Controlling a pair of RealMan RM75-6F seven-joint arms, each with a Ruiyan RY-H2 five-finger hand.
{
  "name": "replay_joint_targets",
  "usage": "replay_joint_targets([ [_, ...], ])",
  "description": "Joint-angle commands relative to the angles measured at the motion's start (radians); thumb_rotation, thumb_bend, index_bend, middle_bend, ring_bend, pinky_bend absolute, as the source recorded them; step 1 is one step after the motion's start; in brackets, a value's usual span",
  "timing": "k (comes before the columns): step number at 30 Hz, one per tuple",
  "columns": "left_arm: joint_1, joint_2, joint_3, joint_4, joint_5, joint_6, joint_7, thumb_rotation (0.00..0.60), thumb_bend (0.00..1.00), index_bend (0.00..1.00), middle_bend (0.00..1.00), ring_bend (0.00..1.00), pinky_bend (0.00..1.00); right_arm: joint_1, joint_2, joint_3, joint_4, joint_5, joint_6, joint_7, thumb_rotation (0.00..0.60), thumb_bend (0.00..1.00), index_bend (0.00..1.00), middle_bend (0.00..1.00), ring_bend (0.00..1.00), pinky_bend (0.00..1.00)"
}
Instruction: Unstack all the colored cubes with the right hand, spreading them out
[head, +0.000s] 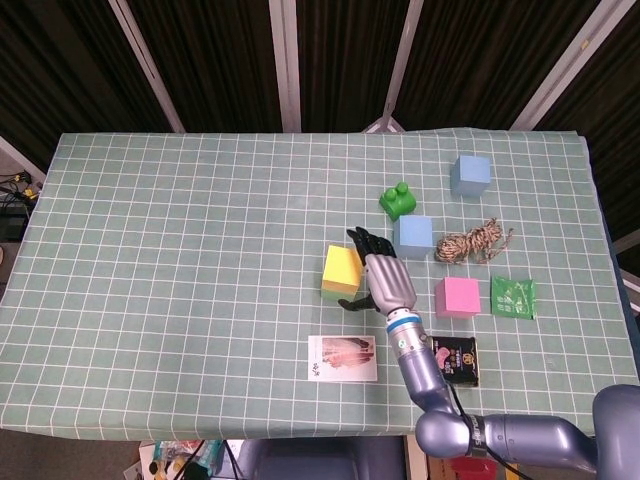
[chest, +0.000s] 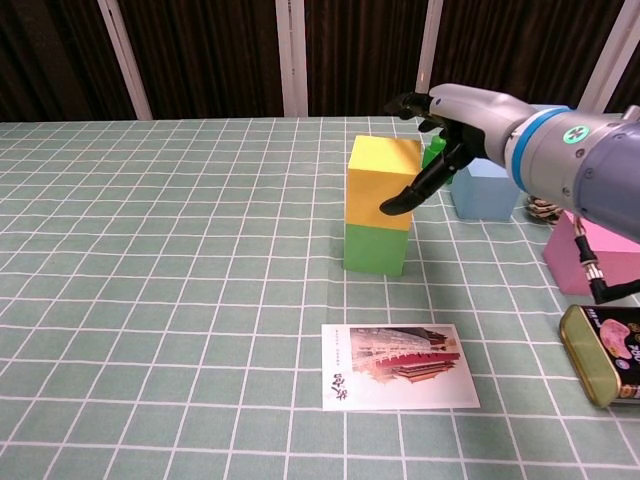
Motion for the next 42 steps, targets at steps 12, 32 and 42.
replay_joint_targets([
  [12,-0.001,0.004,-0.005,-0.005,-0.015,-0.004,-0.004,0.6,0.17,0.21,0.0,0.0,0.05,0.021,-0.12,0.044,0.147,-0.028,0.07,0.049,0.6,0.15,0.14,0.37,0.57,0.33],
  [32,-0.009,0.003,-0.007,-0.01,-0.027,-0.016,-0.003,0.6,0.17,0.21,0.0,0.0,0.05,-0.272,0.22,-0.089,-0.139,-0.317,0.073,0.354,0.6,0.15,0.16,0.4,0.61,0.37],
  [42,0.008,0.014,-0.02,-0.012,-0.051,0.002,-0.037,0.6,0.17,0.21,0.0,0.0,0.05,-0.458,0.248,-0.359,-0.105,-0.72,0.121,0.575,0.6,0.15,0.16,0.4,0.61,0.37],
])
